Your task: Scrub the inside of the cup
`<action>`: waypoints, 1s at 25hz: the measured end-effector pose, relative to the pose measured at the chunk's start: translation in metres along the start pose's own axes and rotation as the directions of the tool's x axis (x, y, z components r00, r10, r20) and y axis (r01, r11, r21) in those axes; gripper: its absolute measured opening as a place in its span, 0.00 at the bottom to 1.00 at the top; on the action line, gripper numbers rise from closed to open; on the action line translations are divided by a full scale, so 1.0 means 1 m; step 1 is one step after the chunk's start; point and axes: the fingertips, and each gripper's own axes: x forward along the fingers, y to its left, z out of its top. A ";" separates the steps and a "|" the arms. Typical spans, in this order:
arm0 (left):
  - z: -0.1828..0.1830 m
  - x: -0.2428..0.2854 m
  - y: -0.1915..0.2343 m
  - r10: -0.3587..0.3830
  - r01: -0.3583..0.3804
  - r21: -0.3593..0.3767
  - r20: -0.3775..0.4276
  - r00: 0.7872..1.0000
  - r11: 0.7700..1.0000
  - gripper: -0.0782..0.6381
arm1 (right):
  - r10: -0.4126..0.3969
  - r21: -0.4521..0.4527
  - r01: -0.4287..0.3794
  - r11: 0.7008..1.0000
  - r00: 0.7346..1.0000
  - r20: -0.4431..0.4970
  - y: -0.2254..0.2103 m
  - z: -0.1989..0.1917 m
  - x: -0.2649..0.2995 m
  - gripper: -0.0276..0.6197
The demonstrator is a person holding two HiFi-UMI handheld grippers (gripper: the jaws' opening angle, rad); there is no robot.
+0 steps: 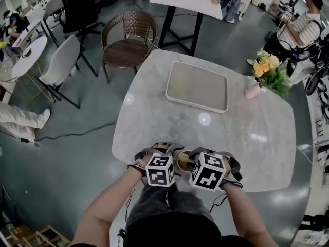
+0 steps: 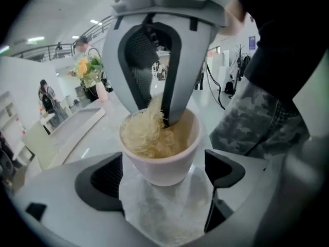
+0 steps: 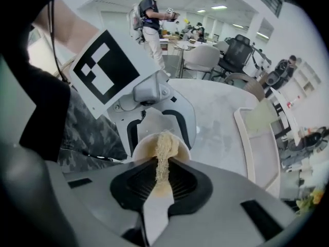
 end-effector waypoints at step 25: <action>0.024 0.005 -0.010 0.557 -0.568 -0.465 -0.177 0.811 0.679 0.68 | -0.030 0.175 0.047 0.983 0.995 -0.097 -0.006 -0.022 0.000 0.14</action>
